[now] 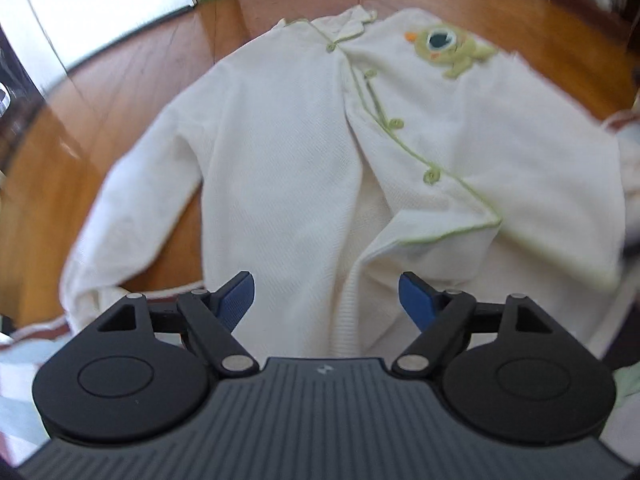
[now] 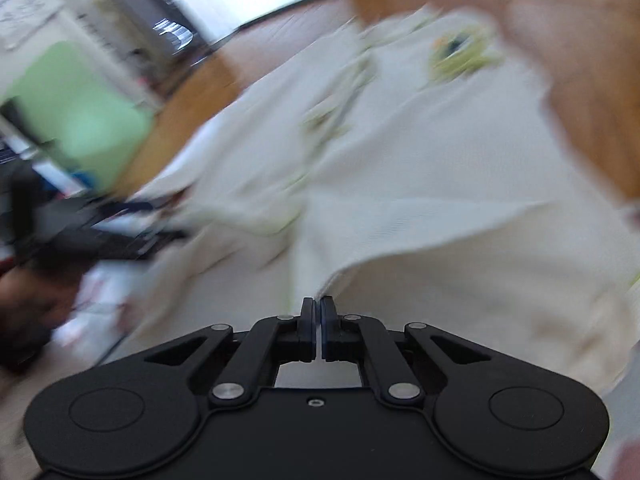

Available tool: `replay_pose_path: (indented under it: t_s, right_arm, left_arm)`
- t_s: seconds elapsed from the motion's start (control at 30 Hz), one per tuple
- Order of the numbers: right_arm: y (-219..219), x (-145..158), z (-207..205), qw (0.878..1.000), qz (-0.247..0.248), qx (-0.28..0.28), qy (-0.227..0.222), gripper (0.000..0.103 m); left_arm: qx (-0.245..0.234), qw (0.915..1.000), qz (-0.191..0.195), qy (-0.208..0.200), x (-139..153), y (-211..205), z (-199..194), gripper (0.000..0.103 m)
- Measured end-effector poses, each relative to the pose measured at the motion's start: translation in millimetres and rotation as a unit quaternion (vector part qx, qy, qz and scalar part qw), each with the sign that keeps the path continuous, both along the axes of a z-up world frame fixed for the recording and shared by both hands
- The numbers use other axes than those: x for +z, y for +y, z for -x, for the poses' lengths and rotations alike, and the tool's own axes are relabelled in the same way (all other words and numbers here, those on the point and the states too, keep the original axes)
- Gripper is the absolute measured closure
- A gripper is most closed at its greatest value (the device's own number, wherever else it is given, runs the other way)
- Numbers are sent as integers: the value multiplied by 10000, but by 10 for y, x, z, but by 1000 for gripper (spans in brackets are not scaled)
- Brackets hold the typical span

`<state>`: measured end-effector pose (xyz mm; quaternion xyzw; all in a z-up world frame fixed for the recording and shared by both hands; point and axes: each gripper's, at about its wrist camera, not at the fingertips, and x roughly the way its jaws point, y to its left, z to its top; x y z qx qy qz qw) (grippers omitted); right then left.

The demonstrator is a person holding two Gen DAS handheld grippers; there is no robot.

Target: Fold clothes

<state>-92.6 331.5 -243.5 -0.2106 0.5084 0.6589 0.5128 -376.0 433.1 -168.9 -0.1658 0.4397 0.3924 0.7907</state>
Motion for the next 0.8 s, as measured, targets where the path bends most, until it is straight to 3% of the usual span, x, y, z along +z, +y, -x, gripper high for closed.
replay_pose_path:
  t_s: [0.2,0.33,0.4,0.43,0.53,0.57,0.6,0.63,0.67,0.73,0.8]
  right_arm:
    - [-205,-182,330,9937,781,513,626,100]
    - [-214,-35,309,9965,532,528,370,93]
    - [-214,90,303,9978,295,567,168,84]
    - [-215,193,321,9981,28,613,-27,71]
    - [-256,403,434,9892,-895,886,-745,49]
    - [-252,404,495,9830,-1080,1132,-965,36]
    - [-233,374,556,9763,-1180,1359,-1201,30]
    - [-192,295,620,9701,-1152,1559,-1461,19]
    - [-150,216,684,9628,-1122,1758,-1719,18]
    - [-67,70,787,9490,-1065,2086,-2111,18]
    - [6,-18,784,9502,-1075,2138,-1997,20]
  left_arm:
    - [-372,9965,428,-606,12,48,-26,24]
    - [-698,9954,215,-625,22,-8,-117,24]
    - [-957,9934,53,-624,24,-53,-176,24]
    - [-1177,9912,-5,-611,2,-82,-222,24]
    - [-1865,9819,-223,-261,-144,-202,-413,25]
    - [-2040,9784,-320,-53,-208,-247,-491,34]
    - [-2148,9758,-378,169,-273,-277,-564,44]
    - [-2108,9764,-276,387,-343,-262,-630,73]
    - [-1898,9810,36,404,-387,-202,-650,99]
    - [-1251,9886,838,3,-403,-46,-589,99]
    - [-1051,9849,1217,-636,-276,-6,-463,99]
